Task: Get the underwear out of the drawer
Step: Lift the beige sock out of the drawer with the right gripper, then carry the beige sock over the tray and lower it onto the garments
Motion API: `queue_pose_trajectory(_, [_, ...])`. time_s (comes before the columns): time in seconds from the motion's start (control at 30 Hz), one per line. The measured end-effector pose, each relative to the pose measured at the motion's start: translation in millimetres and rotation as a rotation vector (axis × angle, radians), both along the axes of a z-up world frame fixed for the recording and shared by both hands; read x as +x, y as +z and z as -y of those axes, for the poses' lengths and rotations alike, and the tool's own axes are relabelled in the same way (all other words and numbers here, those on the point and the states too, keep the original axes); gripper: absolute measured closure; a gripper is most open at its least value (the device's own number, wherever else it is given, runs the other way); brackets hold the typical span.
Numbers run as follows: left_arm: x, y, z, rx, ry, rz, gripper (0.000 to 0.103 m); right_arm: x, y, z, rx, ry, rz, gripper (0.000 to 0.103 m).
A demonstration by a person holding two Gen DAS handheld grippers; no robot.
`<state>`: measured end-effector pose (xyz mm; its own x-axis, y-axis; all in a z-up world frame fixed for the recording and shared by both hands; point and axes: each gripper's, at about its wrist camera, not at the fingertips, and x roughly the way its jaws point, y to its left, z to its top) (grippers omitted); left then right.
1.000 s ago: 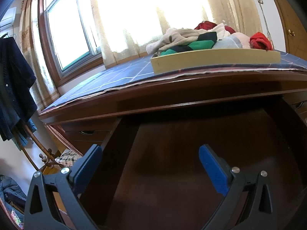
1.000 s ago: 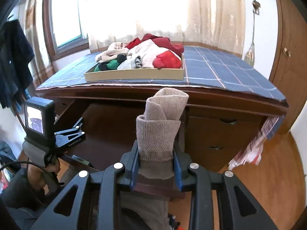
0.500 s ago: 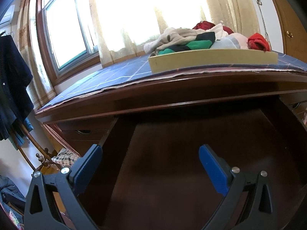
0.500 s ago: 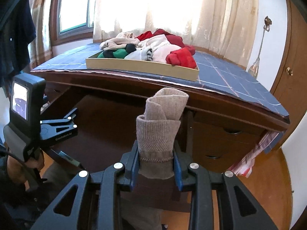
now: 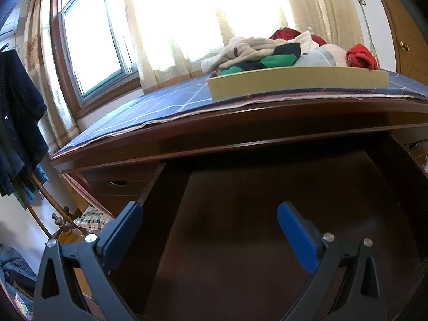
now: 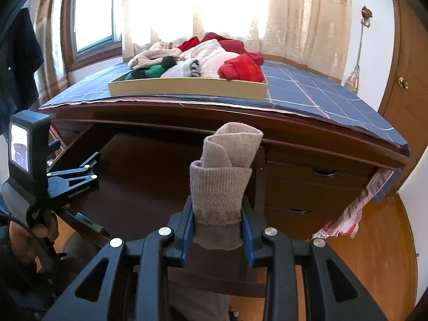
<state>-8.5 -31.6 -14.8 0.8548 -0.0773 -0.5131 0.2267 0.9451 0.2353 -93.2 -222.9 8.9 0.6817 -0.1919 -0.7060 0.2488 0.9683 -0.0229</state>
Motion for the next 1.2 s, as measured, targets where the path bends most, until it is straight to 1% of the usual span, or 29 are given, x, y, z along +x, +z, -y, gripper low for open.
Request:
queue_pose_trajectory(0.13, [0,0,0,0.003,0.001,-0.001,0.001,-2,3,5,0.005,-0.011,0.014,0.07])
queue_pose_trajectory(0.23, [0,0,0,0.003,0.001,0.0,0.001,0,5,5,-0.01,-0.009,0.025,0.07])
queue_pose_trajectory(0.4, [0,0,-2,-0.003,0.007,-0.005,0.001,9,10,9,-0.003,0.002,0.04,0.07])
queue_pose_trajectory(0.5, [1,0,-3,-0.008,0.012,-0.015,0.001,18,18,15,-0.009,-0.001,0.058,0.07])
queue_pose_trajectory(0.63, [1,0,-2,-0.002,0.016,-0.009,0.001,33,33,29,-0.014,-0.013,0.08,0.07])
queue_pose_trajectory(0.77, [1,0,-1,0.008,0.023,0.001,0.001,53,53,41,-0.03,-0.019,0.107,0.07])
queue_pose_trajectory(0.9, [0,-1,0,0.016,0.017,0.001,0.001,78,72,46,-0.042,0.008,0.123,0.07])
queue_pose_trajectory(1.03, [-1,-1,1,0.026,0.012,0.002,0.001,106,82,39,-0.025,0.07,0.129,0.07])
queue_pose_trajectory(1.2, [-3,-1,1,0.025,0.001,0.005,0.001,150,90,23,-0.038,0.138,0.146,0.07])
